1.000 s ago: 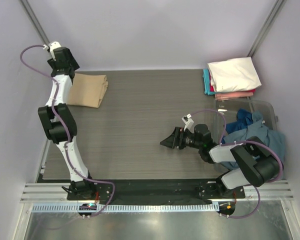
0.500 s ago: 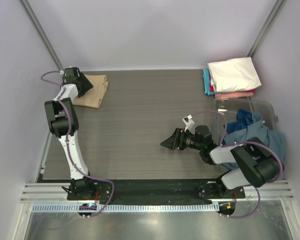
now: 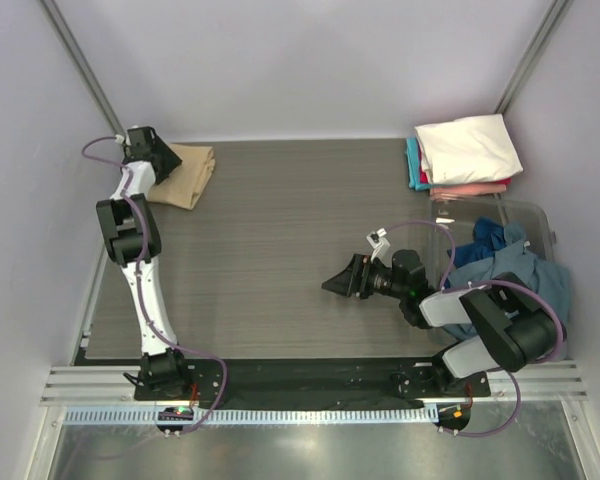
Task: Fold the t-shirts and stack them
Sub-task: Neatly place the folded tshirt to the corner
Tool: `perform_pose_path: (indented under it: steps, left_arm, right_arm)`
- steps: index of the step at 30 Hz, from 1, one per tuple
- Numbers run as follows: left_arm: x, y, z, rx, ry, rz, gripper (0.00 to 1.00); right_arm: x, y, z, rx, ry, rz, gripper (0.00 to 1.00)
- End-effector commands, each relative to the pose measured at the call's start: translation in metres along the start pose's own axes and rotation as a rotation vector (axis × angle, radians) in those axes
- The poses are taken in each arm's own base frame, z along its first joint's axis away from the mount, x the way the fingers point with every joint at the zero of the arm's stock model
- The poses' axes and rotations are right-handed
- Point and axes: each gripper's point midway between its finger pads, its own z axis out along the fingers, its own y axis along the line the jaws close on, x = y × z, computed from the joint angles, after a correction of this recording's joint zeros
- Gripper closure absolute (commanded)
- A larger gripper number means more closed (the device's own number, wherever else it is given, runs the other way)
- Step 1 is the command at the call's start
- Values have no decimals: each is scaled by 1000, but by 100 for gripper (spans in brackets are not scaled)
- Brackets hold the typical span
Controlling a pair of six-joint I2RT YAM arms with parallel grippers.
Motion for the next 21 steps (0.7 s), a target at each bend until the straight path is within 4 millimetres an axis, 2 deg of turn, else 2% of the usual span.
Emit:
perform_pose_path:
  steps: [1, 4, 5, 10, 11, 12, 14, 15, 16, 19, 21]
  left_arm:
    - [23, 38, 21, -99, 65, -33, 41]
    - [13, 37, 24, -95, 43, -56, 41]
    - [4, 42, 24, -126, 8, -61, 41]
    - [-14, 56, 19, -179, -50, -206, 41]
    - [-15, 56, 17, -179, -57, -267, 41]
    - [-6, 60, 17, -188, -42, -294, 41]
    - [-16, 47, 8, -147, -69, -338, 40]
    - [-6, 44, 6, -137, -53, -338, 40]
    - [-19, 29, -4, -95, -79, -336, 40]
    - [-24, 6, -17, -45, -85, -328, 37]
    - [-36, -12, -32, 4, -99, -351, 35]
  right_arm:
    - [-13, 8, 2, -46, -40, -29, 21]
    - [-13, 8, 3, -49, -39, -24, 21]
    - [-14, 9, 3, -54, -39, -25, 21]
    - [-14, 8, 3, -52, -41, -22, 21]
    - [-14, 8, 3, -53, -42, -21, 21]
    - [-14, 9, 3, -56, -43, -21, 21]
    - [-15, 9, 3, -60, -49, -20, 21]
    - [-14, 9, 2, -61, -45, -19, 21]
    - [-14, 9, 2, -62, -46, -19, 21]
    - [-14, 10, 2, -68, -50, -20, 21]
    - [-15, 10, 1, -67, -54, -23, 21]
